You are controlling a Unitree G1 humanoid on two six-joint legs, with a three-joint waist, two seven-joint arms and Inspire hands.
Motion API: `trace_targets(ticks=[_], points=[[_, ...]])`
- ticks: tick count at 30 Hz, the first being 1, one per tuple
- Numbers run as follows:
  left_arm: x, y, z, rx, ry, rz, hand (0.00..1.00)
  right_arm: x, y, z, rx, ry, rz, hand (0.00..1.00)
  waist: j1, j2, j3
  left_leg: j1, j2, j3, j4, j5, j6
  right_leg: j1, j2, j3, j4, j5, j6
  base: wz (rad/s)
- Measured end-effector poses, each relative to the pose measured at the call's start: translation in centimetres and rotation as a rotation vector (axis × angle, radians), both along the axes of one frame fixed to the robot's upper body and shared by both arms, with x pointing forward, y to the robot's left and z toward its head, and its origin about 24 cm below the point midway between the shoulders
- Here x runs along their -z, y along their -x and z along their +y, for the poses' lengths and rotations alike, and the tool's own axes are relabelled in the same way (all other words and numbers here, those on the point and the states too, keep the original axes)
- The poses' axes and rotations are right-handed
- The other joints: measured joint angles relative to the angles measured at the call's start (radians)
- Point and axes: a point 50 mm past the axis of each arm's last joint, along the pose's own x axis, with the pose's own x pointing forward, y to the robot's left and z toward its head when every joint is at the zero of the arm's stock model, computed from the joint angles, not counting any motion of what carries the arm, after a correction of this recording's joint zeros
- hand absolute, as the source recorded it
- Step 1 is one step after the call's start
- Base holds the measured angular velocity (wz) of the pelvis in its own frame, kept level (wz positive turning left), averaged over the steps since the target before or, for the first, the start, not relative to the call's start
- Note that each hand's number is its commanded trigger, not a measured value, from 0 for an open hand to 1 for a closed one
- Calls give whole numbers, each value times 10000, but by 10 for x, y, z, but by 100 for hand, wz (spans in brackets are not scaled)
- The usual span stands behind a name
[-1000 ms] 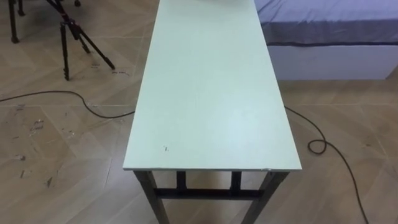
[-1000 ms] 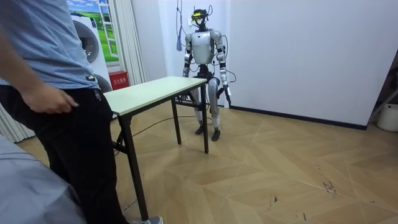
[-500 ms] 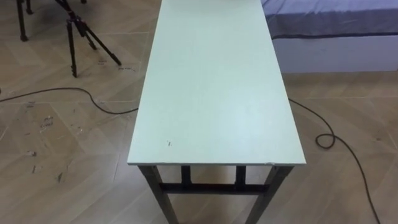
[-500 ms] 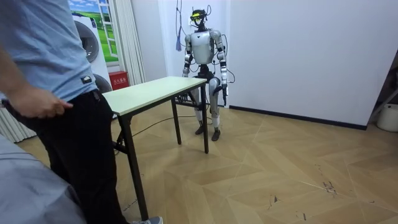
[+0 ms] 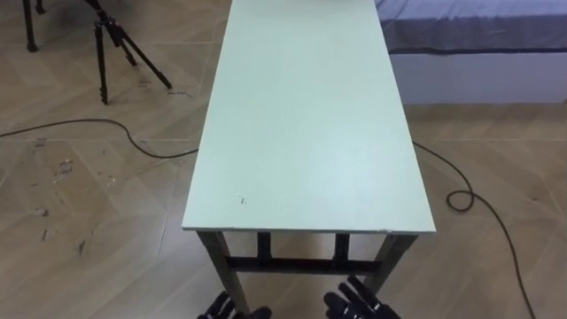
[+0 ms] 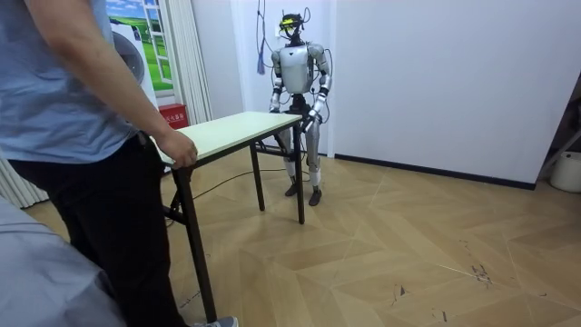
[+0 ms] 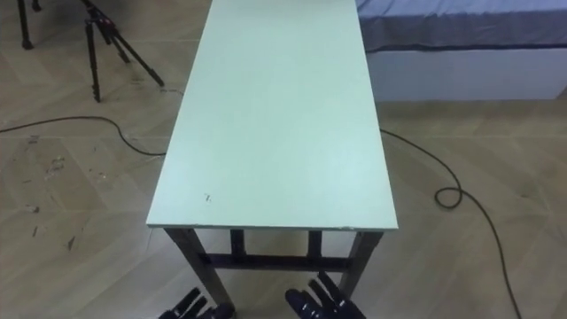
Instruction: Move table with human
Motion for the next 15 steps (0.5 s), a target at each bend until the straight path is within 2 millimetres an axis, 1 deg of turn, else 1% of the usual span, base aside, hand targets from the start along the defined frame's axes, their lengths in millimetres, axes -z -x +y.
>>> trace_targets(ticks=[2,5,7,12,14,15], points=[[-10,-7,-9,80,748,-453,0,-9,-4,10,-213,-632,-441,0,-8,15,4,-5,3,-19,13,3,2,-13,3,20,8,0,0,0],[-22,-13,-16,301,1203,-943,0,-13,-5,18,-560,-905,-643,0,-22,19,2,1,11,18,21,3,2,-17,7,53,19,0,0,0],[-26,-15,-18,401,1305,-1133,0,-14,-6,21,-698,-966,-681,0,-32,14,3,12,11,42,10,3,2,-11,6,59,21,0,0,0],[-28,-17,-17,546,1256,-1233,0,-16,-9,19,-883,-933,-800,0,-65,-5,24,-8,8,30,9,2,3,-20,5,46,20,0,0,0],[-31,-22,-17,606,1241,-1420,0,-21,-15,18,-982,-889,-1052,0,-93,13,54,-20,4,15,7,2,3,5,6,46,19,0,0,0],[-32,-24,-17,642,1241,-1485,0,-21,-16,18,-992,-906,-1101,0,-101,18,57,-10,3,11,8,2,3,10,6,46,18,0,0,0]])
